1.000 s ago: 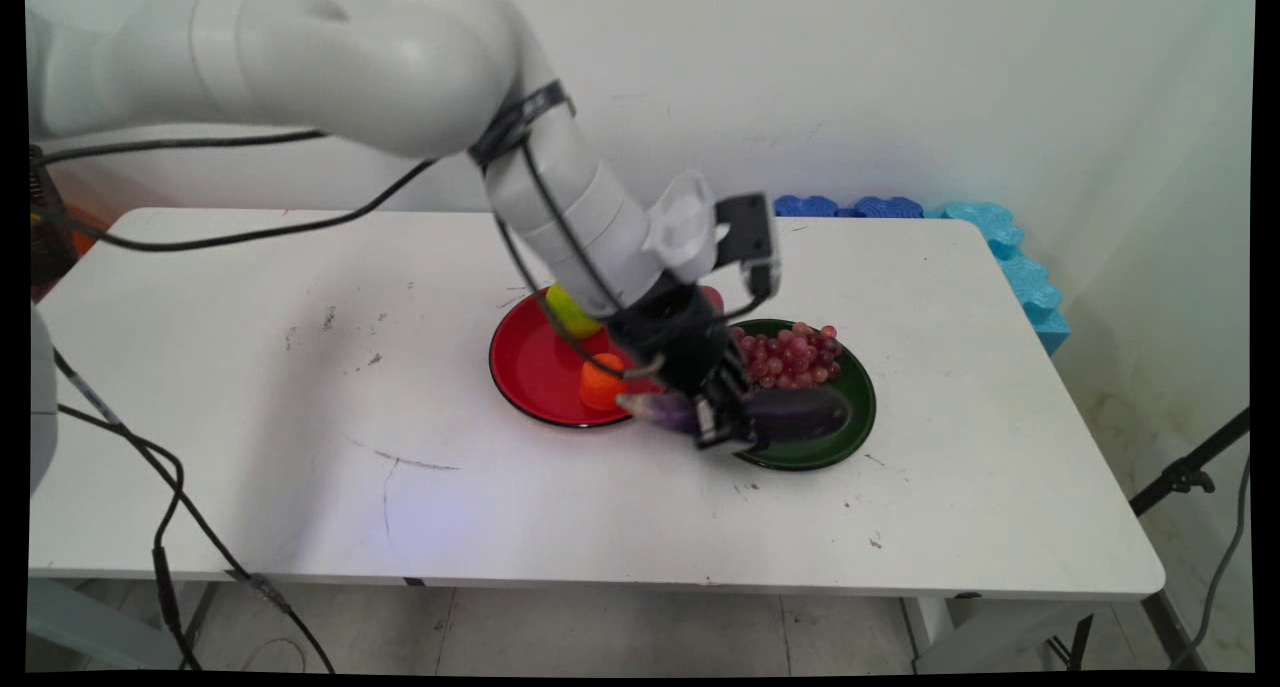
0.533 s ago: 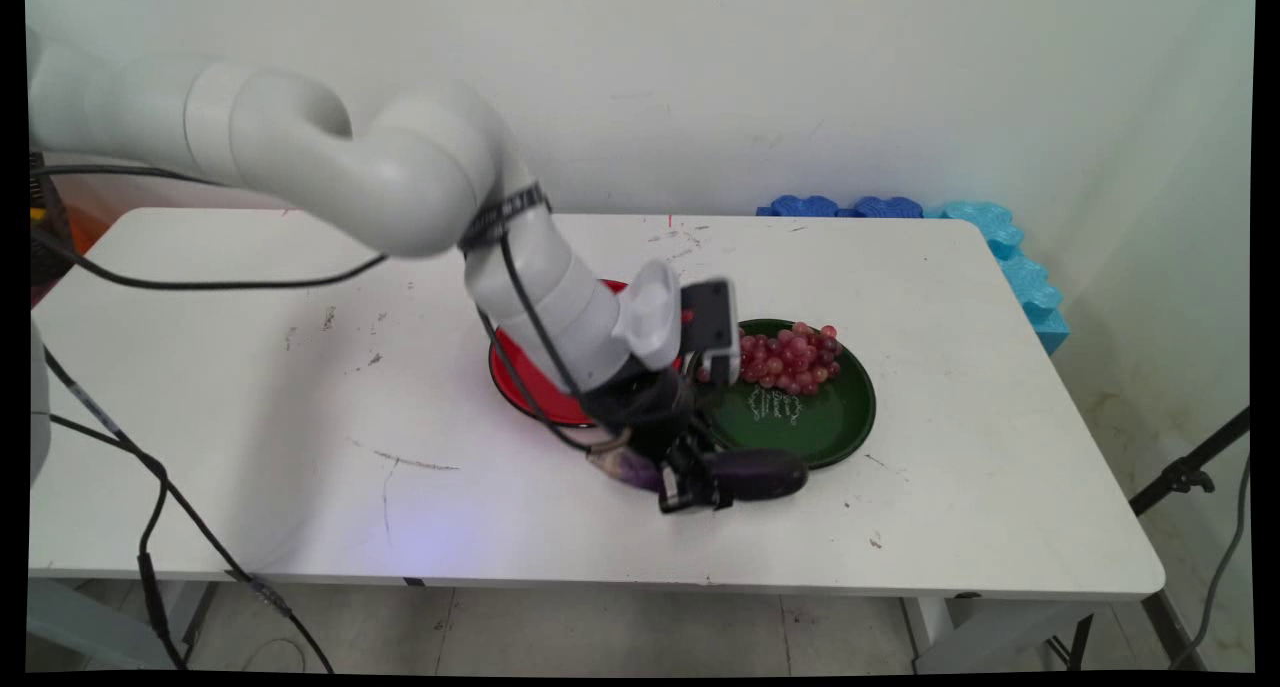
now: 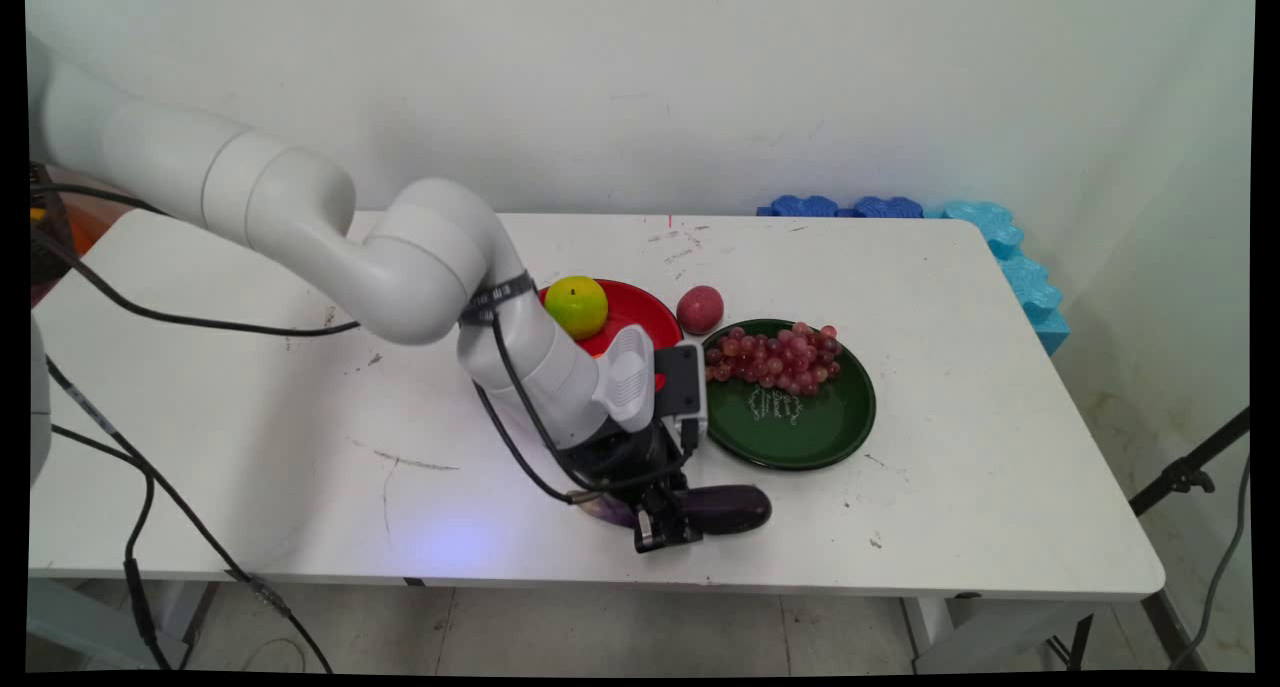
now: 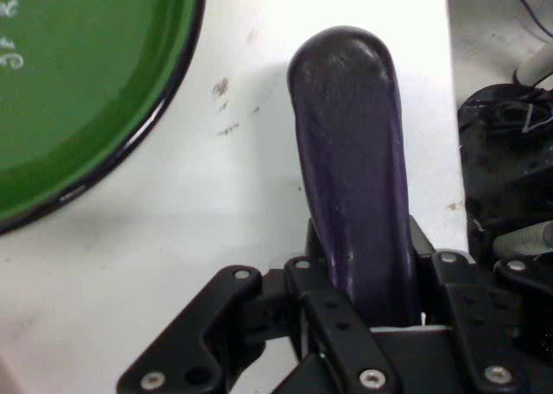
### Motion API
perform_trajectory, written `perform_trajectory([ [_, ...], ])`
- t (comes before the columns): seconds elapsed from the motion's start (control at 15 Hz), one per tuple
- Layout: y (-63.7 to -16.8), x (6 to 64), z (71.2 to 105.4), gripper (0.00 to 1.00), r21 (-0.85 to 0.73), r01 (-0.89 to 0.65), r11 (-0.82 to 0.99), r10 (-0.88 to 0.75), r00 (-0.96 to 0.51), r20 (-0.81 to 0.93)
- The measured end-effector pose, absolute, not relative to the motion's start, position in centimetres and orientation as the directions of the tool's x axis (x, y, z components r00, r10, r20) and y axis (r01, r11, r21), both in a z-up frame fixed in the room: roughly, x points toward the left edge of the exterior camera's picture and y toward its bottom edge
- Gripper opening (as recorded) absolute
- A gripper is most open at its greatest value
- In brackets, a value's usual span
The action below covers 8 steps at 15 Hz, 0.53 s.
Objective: Place the picked object on the table
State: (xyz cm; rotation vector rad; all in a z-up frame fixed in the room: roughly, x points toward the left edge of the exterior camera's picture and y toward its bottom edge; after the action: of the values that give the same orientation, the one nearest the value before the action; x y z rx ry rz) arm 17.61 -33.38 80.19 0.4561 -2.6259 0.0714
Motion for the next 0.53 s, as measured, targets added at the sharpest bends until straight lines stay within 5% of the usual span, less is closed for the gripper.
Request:
perform_trajectory([
  [0.27, -33.1, 17.9, 79.0, 0.0, 0.022, -0.338, 0.941, -0.308, -0.828, 0.47],
  [0.33, -33.0, 18.0, 78.9, 1.0, 0.02, -0.341, 0.94, -0.309, -0.825, 0.472],
  [0.53, -32.9, 18.1, 78.7, 1.0, 0.018, -0.35, 0.937, -0.316, -0.82, 0.478],
])
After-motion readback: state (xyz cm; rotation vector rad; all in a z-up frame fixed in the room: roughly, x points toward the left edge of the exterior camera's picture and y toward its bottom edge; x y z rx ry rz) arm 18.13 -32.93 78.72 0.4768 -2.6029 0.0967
